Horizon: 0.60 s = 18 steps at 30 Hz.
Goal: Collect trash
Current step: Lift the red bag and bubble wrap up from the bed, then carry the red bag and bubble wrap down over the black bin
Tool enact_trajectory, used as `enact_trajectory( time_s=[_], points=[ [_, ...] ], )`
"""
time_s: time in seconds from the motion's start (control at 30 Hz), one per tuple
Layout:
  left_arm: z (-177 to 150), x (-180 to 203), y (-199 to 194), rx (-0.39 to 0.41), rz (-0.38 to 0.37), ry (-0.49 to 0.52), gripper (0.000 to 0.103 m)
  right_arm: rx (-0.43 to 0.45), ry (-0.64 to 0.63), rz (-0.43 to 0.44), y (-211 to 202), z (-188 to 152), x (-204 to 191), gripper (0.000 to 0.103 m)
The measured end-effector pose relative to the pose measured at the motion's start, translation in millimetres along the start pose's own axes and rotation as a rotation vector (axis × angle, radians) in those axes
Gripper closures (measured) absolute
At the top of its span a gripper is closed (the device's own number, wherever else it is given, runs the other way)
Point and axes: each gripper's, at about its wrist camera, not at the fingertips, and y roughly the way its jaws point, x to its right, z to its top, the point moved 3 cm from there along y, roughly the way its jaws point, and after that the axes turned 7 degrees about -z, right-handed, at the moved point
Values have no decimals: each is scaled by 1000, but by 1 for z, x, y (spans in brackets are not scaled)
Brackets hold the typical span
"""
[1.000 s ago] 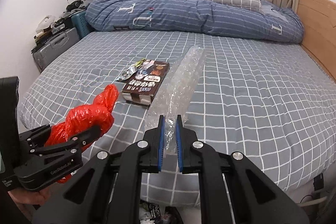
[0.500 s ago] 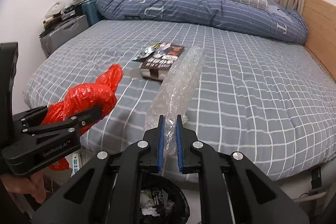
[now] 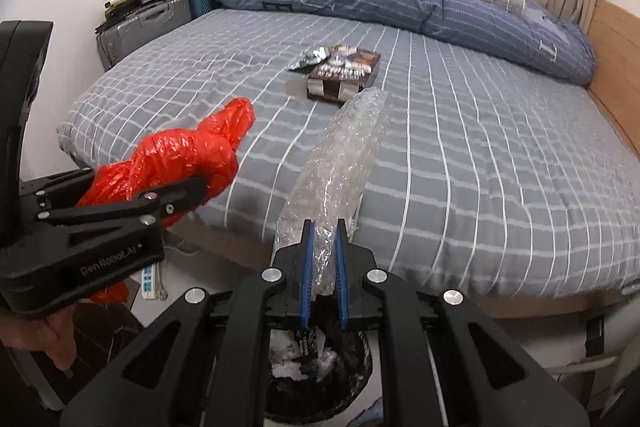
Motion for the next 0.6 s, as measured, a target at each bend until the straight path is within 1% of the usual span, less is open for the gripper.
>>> enact_trajectory(
  time_s=[0.17,0.4,0.5,0.6],
  points=[
    [-16,-3,-13,-9,0,-14,58,-29,16,-2,-6,-18,-3,93],
    [-34,-5,-34,-13,25,-5,58,-60,39,-11,-21,-41,-3,93],
    [-47,-7,-38,-27,35,-12,58,-80,47,-4,-25,-51,-3,93],
    [-65,-14,-37,-49,41,-40,58,-107,32,-6,-26,-66,-8,93]
  ],
)
